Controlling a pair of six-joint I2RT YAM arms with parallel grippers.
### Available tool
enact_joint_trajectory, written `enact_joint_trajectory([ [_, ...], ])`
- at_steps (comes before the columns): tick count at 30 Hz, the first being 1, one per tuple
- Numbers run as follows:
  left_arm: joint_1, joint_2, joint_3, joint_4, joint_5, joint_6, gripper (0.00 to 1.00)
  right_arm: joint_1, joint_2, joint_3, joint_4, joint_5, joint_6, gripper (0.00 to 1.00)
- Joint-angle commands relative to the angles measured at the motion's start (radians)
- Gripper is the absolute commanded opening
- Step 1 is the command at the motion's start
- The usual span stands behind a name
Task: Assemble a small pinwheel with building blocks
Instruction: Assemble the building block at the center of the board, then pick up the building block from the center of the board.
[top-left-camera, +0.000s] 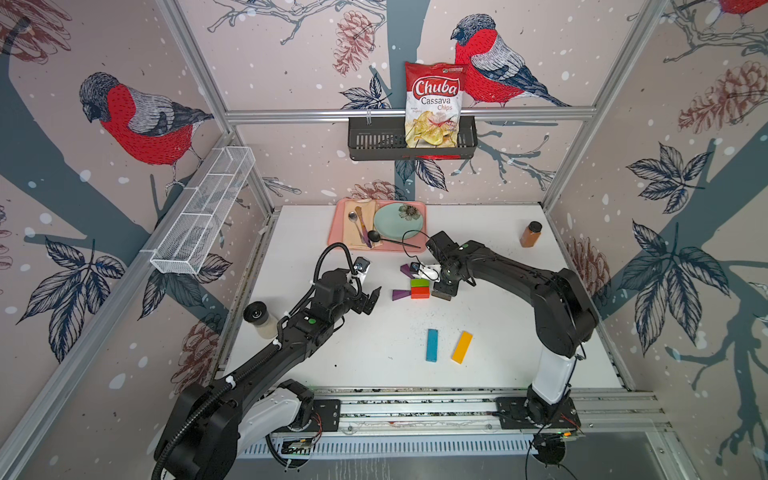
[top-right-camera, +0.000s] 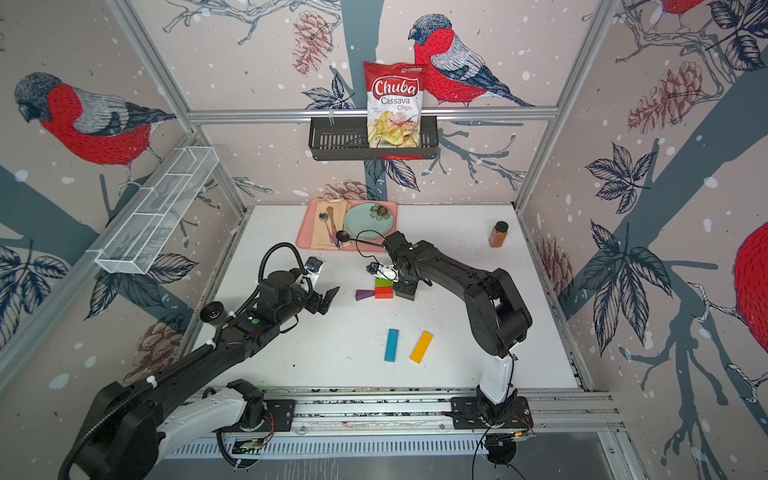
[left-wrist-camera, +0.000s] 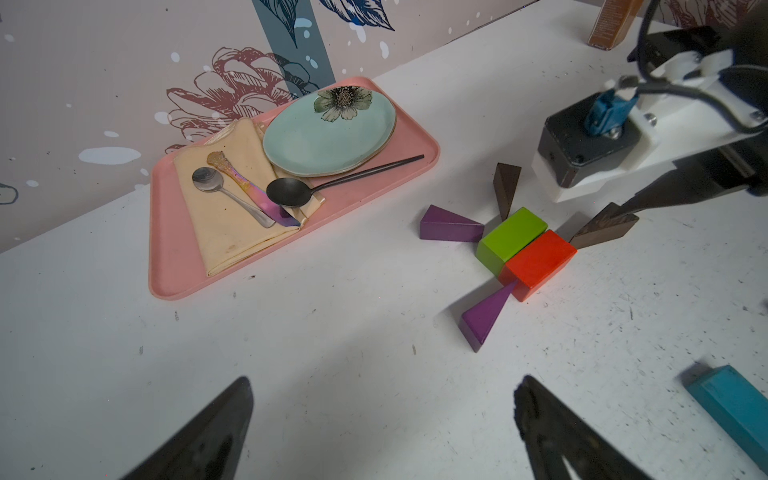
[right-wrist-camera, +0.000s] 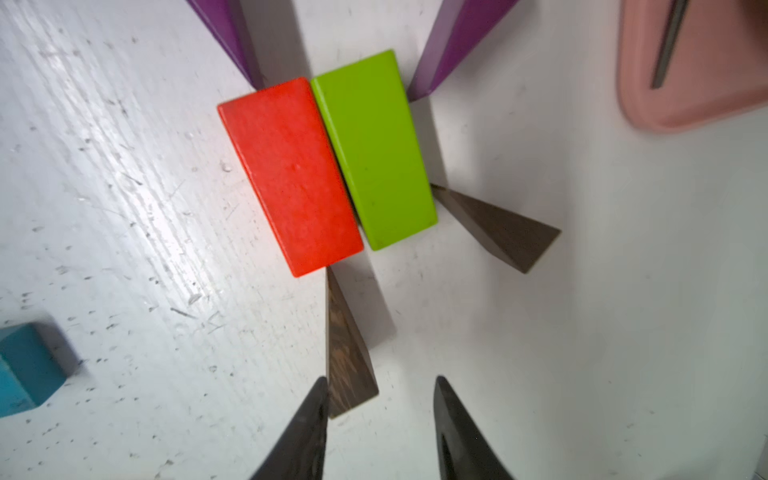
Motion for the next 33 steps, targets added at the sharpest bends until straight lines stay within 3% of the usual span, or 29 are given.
enact_joint_trajectory([
  [1,0.002,-0.016,0.007,0.033,0.009,-0.017,0.97,0.011,-0.076,0.012,-0.058,0.022,0.037,0.42],
  [5,0.003,-0.019,0.046,-0.023,0.097,0.057,0.93,0.012,-0.278,-0.049,0.008,0.045,0.118,0.45],
  [8,-0.047,-0.005,0.097,-0.091,0.096,0.087,0.87,-0.002,-0.45,-0.157,0.194,0.118,0.241,0.58],
  [9,-0.07,-0.001,0.112,-0.109,0.084,0.095,0.86,-0.016,-0.492,-0.193,0.277,0.159,0.298,0.63],
  [12,-0.134,0.015,0.168,-0.151,0.028,0.075,0.78,-0.076,-0.554,-0.231,0.37,0.341,0.499,1.0],
  [14,-0.152,0.042,0.213,-0.169,-0.006,0.001,0.73,-0.136,-0.549,-0.197,0.295,0.354,0.598,0.99],
  [16,-0.17,0.094,0.293,-0.249,-0.039,-0.044,0.7,-0.19,-0.543,-0.168,0.195,0.281,0.652,0.99],
  [21,-0.29,0.249,0.419,-0.42,-0.163,-0.118,0.71,-0.24,-0.706,-0.343,0.23,0.154,0.728,0.99],
  [24,-0.3,0.372,0.509,-0.575,-0.107,-0.293,0.7,-0.266,-0.808,-0.436,0.223,0.03,0.753,0.99],
  [30,-0.4,0.474,0.531,-0.624,-0.003,-0.438,0.69,-0.309,-0.901,-0.488,0.142,-0.076,0.733,1.0],
  [33,-0.458,0.506,0.59,-0.706,-0.051,-0.499,0.71,-0.378,-0.937,-0.483,0.157,-0.113,0.763,1.0],
])
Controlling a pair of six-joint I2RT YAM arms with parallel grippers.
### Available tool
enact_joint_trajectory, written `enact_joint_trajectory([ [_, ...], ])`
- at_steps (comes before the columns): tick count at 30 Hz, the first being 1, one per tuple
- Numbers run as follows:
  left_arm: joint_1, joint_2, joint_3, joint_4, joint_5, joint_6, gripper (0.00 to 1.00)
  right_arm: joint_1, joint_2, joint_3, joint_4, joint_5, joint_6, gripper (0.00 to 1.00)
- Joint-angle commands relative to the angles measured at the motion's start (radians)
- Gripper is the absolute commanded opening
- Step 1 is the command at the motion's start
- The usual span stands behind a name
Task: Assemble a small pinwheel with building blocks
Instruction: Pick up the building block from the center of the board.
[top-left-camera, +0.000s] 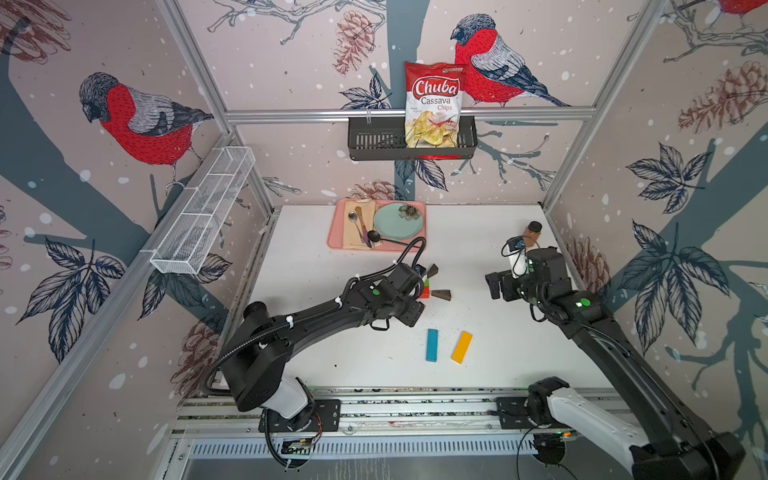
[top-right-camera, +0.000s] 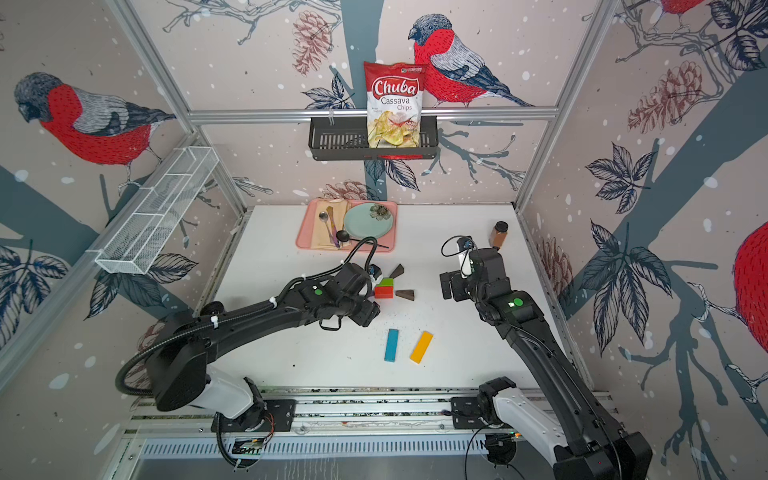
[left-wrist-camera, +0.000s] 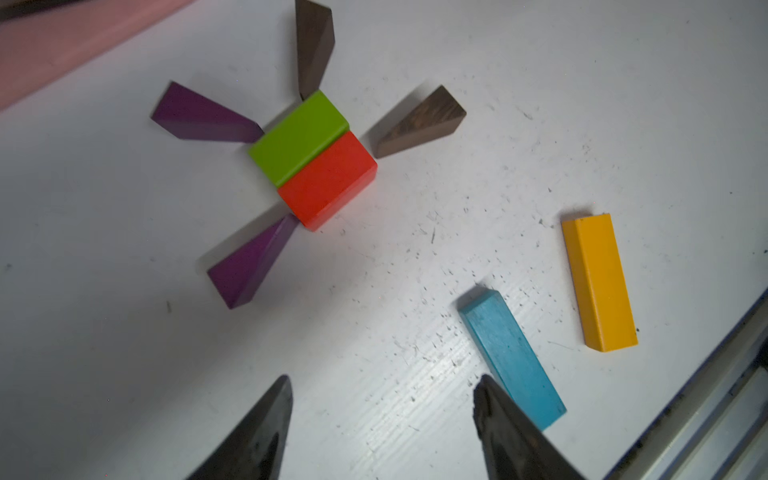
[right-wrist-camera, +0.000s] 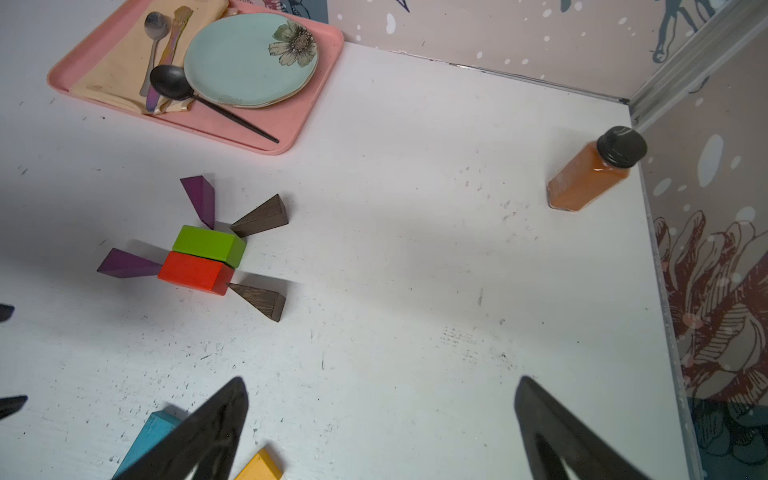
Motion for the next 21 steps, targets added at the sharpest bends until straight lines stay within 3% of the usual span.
enact_joint_trajectory([
  [1,-0.035,0.013,0.053,-0.102,0.006,-0.12,0.71,-0.064,-0.02,0.009,0.005,-0.09,0.04,1.0],
  [9,-0.082,0.187,0.194,-0.161,0.117,-0.199,0.7,-0.205,0.051,0.126,-0.006,-0.202,0.018,1.0],
  [16,-0.177,0.29,0.256,-0.274,0.02,-0.391,0.67,-0.25,0.066,0.073,0.056,-0.247,0.087,1.0],
  [21,-0.211,0.337,0.25,-0.281,-0.022,-0.513,0.61,-0.251,-0.021,0.019,0.073,-0.246,0.089,1.0],
])
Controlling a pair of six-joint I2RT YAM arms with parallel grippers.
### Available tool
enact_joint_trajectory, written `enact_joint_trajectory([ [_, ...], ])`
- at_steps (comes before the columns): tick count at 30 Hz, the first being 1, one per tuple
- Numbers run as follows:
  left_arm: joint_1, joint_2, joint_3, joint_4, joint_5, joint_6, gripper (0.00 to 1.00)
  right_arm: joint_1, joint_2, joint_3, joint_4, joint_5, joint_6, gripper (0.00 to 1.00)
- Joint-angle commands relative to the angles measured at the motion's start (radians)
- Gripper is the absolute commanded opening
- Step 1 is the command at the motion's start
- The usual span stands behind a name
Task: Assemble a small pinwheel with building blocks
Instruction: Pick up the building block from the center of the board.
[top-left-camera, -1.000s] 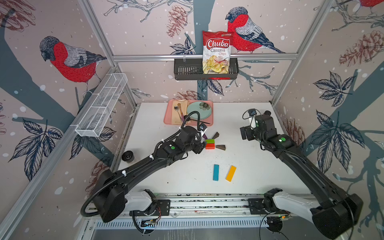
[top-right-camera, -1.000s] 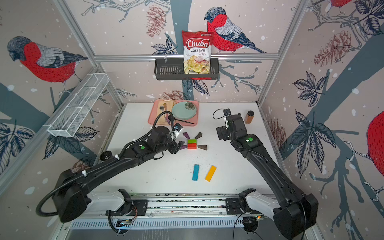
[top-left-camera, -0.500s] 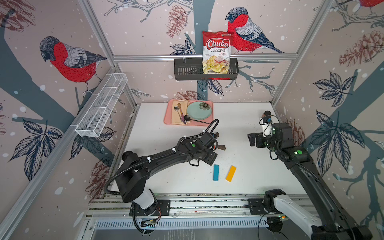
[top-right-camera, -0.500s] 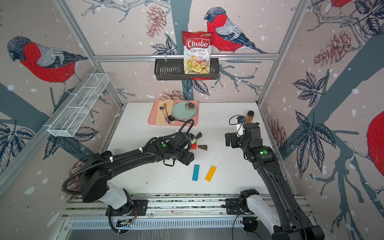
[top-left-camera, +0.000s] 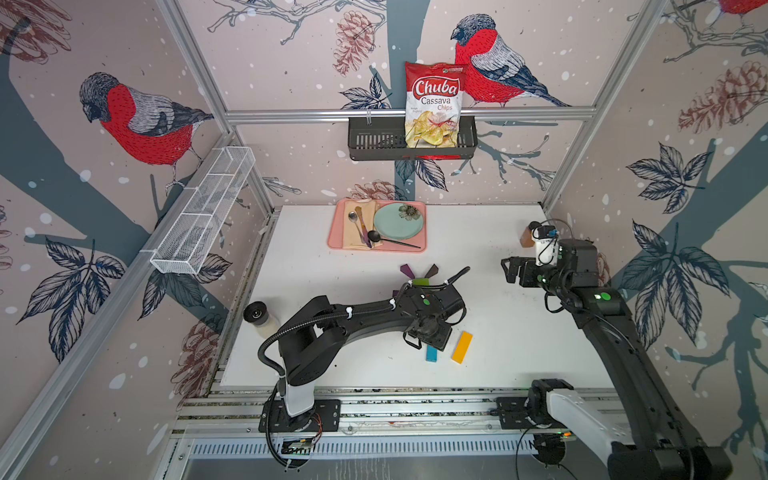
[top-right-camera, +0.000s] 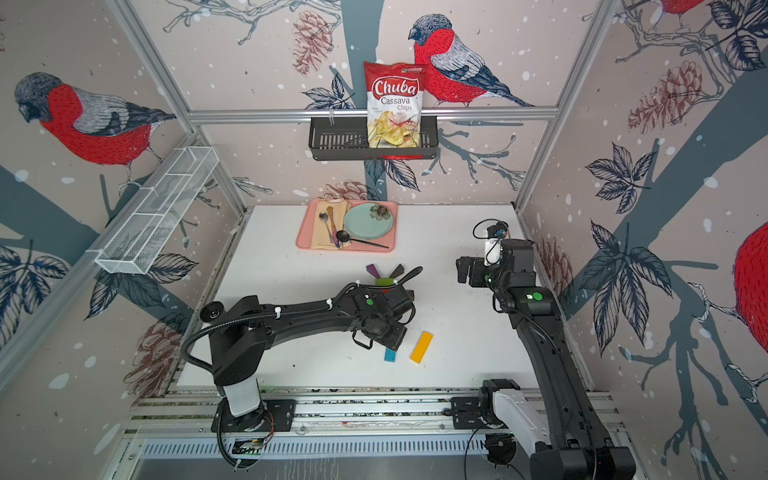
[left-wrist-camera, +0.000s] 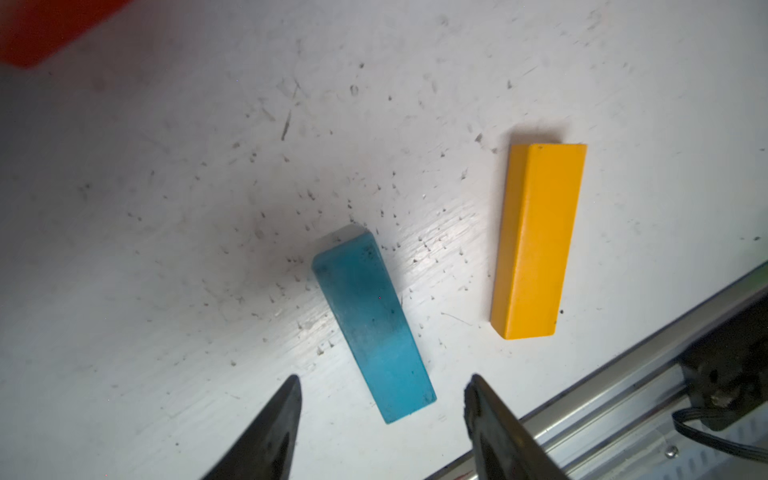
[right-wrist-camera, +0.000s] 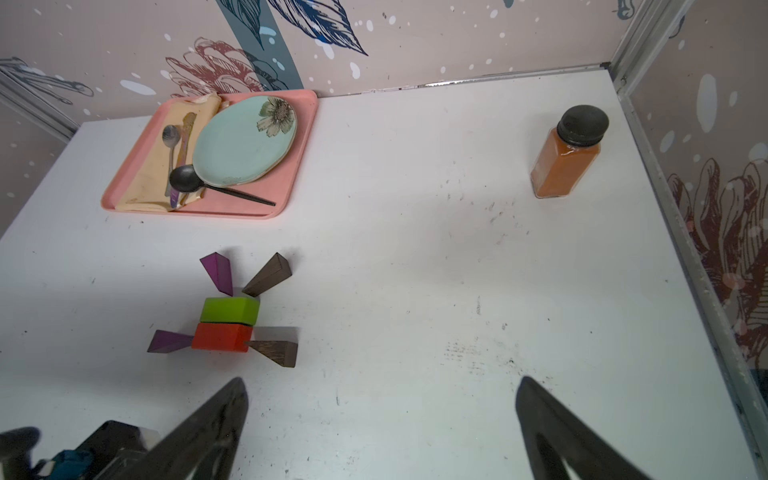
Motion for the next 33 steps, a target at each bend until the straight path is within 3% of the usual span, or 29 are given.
enact_joint_trajectory([
  [1,-0.01,0.035,0.007,-0.051,-0.062,-0.13,0.61,-0.002,-0.058,-0.041,0.042,-0.007,0.006,1.0],
  [16,-0.042,0.155,0.116,-0.08,-0.122,-0.162,0.51,-0.002,-0.133,-0.116,0.062,0.035,-0.04,1.0],
  [24,-0.047,0.173,0.095,-0.089,-0.153,-0.251,0.47,0.018,-0.209,-0.17,0.073,0.043,-0.039,1.0],
  [33,-0.046,0.213,0.1,-0.02,-0.179,-0.269,0.16,0.029,-0.248,-0.202,0.1,0.064,-0.022,1.0],
])
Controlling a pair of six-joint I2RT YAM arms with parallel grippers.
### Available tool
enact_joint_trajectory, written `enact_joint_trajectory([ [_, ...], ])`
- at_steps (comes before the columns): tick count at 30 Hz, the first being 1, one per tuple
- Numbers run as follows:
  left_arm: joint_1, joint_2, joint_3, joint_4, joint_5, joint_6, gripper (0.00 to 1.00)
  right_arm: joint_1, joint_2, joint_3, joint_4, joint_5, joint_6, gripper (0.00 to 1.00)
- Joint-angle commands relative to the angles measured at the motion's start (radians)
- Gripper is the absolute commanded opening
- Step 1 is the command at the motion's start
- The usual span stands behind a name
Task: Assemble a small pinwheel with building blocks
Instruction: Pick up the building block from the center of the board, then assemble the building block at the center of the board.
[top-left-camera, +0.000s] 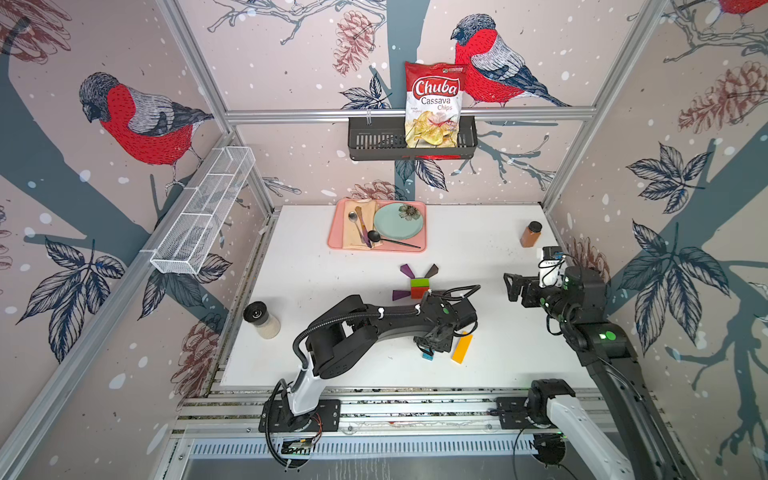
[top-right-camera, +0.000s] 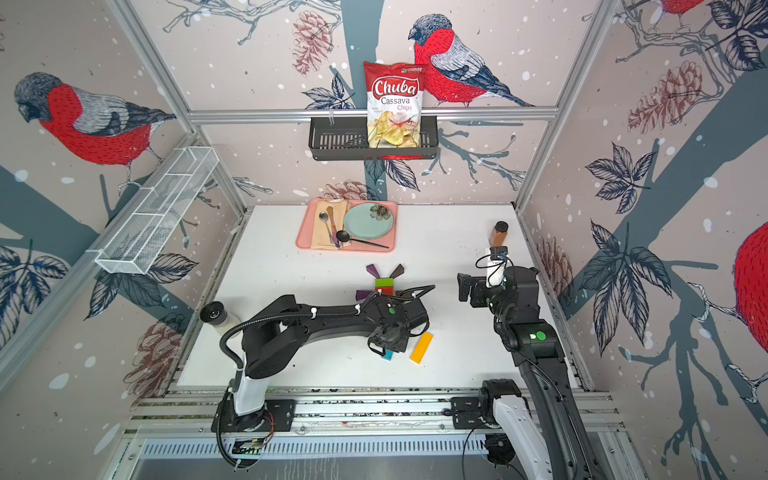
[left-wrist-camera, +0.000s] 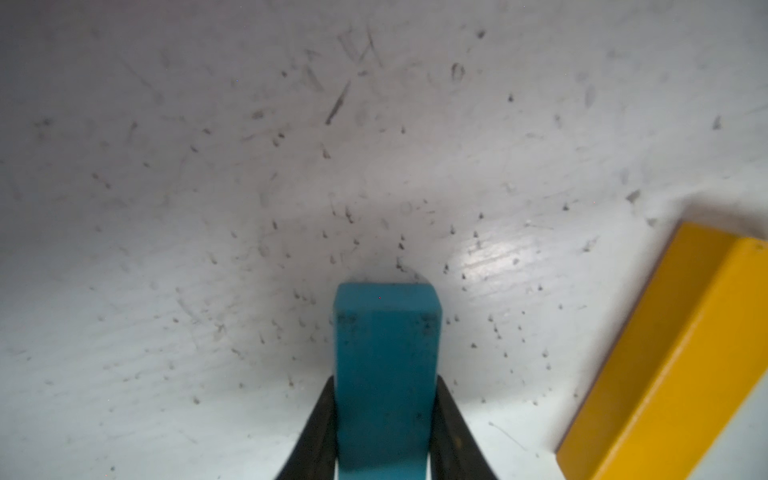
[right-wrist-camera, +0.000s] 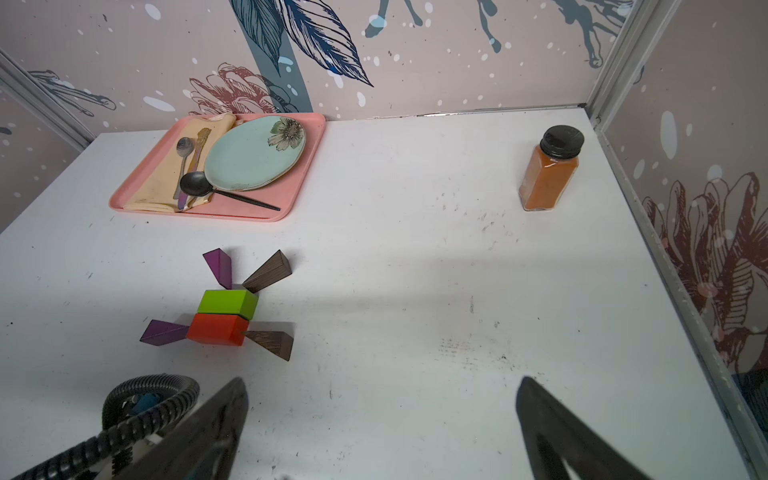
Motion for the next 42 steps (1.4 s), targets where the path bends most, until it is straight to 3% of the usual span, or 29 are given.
enact_joint_trajectory([
  [1,0.003,0.026,0.01,0.011,-0.052,-0.056,0.12,0.002,0.0,-0.008,0.033,0.023,0.008,1.0],
  [5,0.03,0.024,0.06,-0.054,-0.095,-0.092,0.05,0.002,0.03,0.003,0.027,0.034,0.022,1.0],
  [20,0.135,-0.016,0.106,-0.117,-0.082,-0.139,0.08,-0.01,0.08,0.012,0.071,0.022,0.041,1.0],
  [42,0.154,0.06,0.134,-0.066,-0.066,-0.181,0.09,0.011,0.076,0.009,0.067,-0.034,0.052,1.0],
])
